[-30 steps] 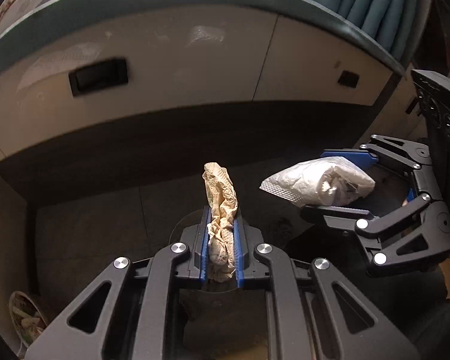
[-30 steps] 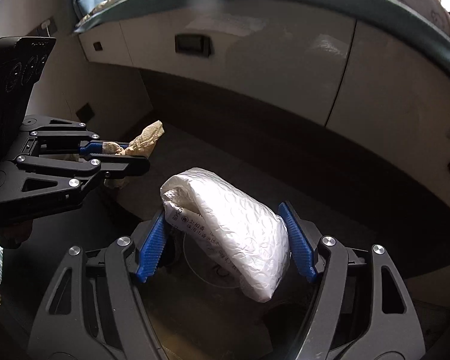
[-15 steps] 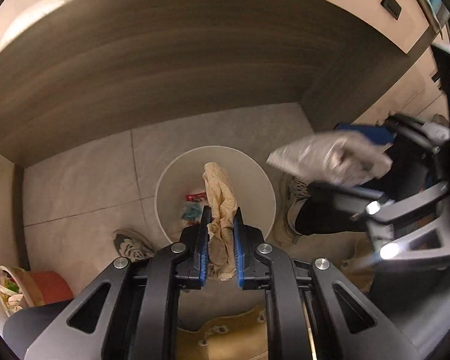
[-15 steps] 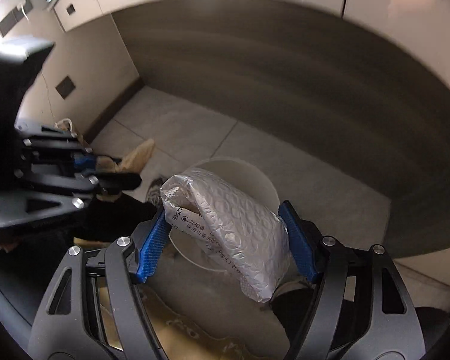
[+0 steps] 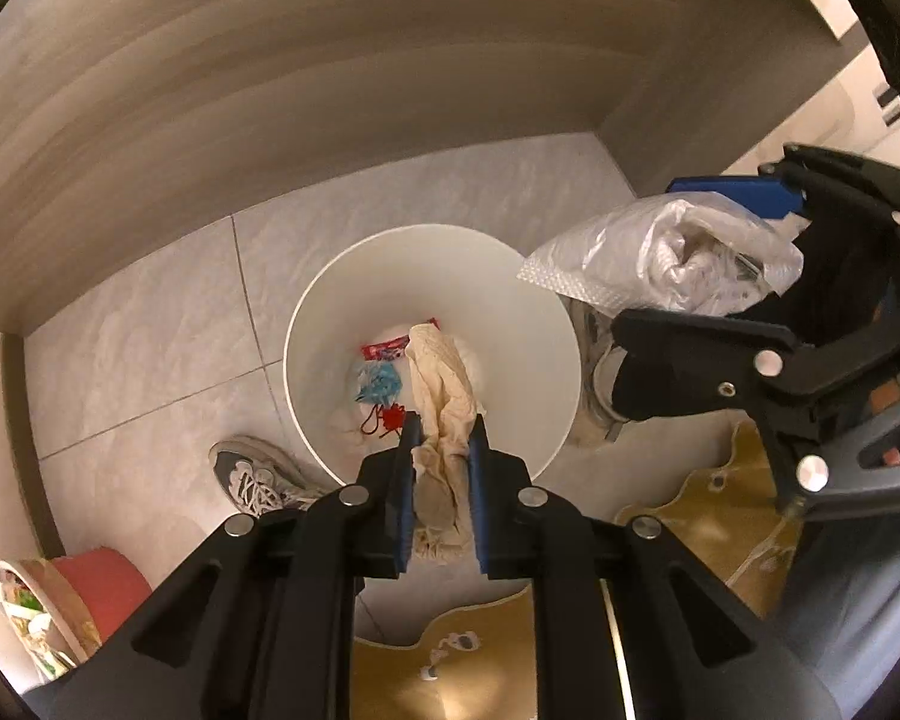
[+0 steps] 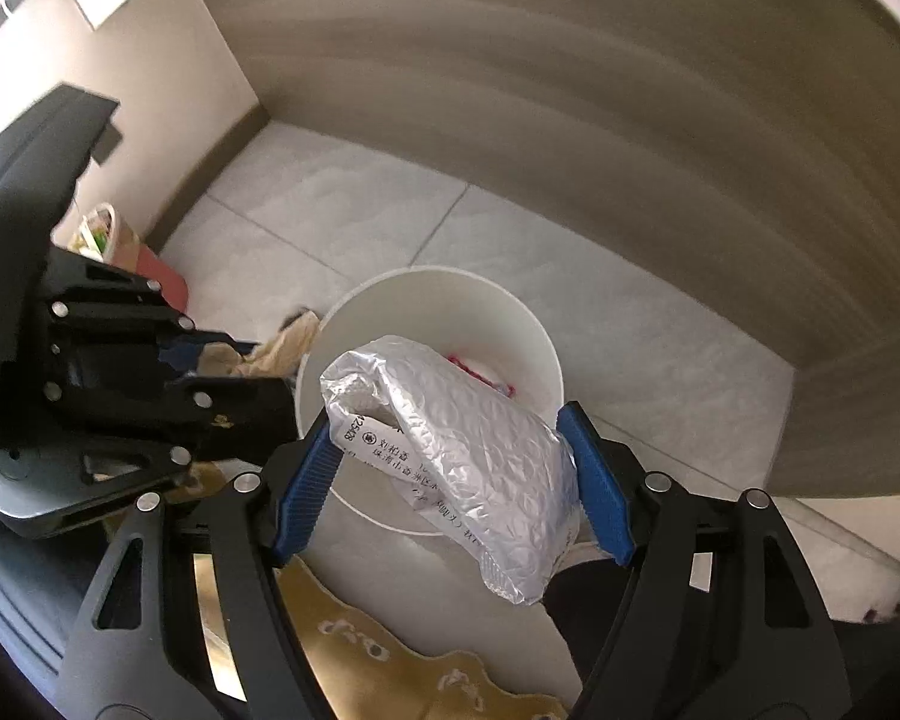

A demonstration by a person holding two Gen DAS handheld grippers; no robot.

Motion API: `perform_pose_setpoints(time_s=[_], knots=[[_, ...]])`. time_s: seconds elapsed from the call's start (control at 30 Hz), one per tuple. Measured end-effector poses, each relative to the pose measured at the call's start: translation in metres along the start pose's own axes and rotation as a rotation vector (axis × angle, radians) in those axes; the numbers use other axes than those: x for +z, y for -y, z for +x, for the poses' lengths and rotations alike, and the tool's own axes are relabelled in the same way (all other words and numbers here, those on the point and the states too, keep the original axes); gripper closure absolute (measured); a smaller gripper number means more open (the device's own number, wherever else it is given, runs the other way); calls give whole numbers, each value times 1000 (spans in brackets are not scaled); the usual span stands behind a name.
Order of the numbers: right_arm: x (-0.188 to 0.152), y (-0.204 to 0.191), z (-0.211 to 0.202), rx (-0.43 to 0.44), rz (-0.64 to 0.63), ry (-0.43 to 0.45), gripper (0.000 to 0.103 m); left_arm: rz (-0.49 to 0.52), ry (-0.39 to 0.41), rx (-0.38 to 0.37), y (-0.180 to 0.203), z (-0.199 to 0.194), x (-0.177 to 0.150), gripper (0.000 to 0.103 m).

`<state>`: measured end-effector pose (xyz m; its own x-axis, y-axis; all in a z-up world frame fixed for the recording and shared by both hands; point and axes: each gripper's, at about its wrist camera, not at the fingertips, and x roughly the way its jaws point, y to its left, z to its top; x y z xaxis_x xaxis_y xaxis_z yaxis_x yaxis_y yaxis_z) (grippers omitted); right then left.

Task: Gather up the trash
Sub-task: 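Carry both items down over the bin and open the left gripper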

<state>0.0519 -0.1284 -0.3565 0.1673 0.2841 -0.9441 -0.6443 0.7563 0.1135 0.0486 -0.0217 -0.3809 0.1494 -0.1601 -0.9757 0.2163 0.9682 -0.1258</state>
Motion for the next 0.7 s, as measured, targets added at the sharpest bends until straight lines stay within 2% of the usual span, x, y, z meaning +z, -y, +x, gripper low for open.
perform_pose_setpoints(time_s=[0.17,0.3,0.47,0.5,0.57,0.63,0.67,0.7], knots=[[-2,5,13,-13,-10,-36,35,25,-25,-28,-1,19,0,88],[-8,8,18,-18,-18,-54,35,61,-13,-59,6,27,4,88],[-12,4,21,-25,-36,-69,35,79,-20,-40,8,39,0,83],[-12,5,22,-24,-38,-70,35,79,-23,-35,7,41,-1,80],[-12,5,22,-24,-37,-73,35,78,-25,-26,8,41,-1,66],[-11,4,23,-25,-38,-74,35,76,-17,-18,8,40,-1,56],[-11,4,23,-25,-39,-74,35,72,-15,-13,7,40,-1,42],[-11,3,23,-25,-40,-75,35,65,-12,-6,6,41,-1,33]])
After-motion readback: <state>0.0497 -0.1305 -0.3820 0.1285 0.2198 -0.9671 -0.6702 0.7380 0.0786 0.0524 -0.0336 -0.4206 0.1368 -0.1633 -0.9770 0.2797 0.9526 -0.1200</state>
